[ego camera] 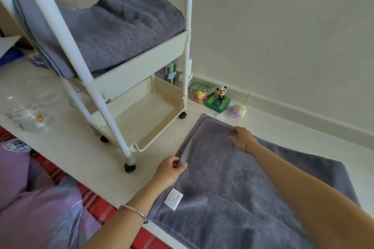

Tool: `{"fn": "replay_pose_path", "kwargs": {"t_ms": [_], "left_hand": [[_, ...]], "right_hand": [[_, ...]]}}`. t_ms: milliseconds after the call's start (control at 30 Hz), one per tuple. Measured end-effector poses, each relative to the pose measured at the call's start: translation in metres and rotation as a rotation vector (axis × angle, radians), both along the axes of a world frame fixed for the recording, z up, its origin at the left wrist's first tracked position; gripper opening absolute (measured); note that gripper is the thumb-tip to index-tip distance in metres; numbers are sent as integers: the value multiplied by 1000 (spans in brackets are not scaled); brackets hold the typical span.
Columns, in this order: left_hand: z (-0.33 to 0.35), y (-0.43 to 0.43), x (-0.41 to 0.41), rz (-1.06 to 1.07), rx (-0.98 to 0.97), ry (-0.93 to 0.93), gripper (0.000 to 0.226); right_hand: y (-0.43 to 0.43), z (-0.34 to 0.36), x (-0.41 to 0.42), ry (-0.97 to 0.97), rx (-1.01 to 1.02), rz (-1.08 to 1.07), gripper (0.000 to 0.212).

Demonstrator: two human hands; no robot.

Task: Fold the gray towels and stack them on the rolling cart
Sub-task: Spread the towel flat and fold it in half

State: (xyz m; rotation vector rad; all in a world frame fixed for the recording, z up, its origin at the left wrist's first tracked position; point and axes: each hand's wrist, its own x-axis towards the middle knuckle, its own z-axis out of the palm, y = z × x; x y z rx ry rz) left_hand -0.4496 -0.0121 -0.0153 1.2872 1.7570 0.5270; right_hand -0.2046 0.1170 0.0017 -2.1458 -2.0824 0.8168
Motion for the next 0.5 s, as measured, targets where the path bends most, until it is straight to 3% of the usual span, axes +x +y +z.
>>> {"fn": "replay_pose_path", "kwargs": {"t_ms": [67,200,300,433,500], "left_hand": [[2,13,7,-41,50,52,17],[-1,36,19,-88,162,140,31],[-6,51,23,-14,249,209,15],[-10,57,19,31,316,239,15],[-10,61,15,46,320,273,18]], "right_hand": [[4,-7,0,-57,57,4,46],[19,-18,-5,-109,134,-65,44],[29,-20,-9,-136,130,-61,40],[25,-11,-23,271,534,-108,20],[30,-12,-33,307,556,-164,18]]}}
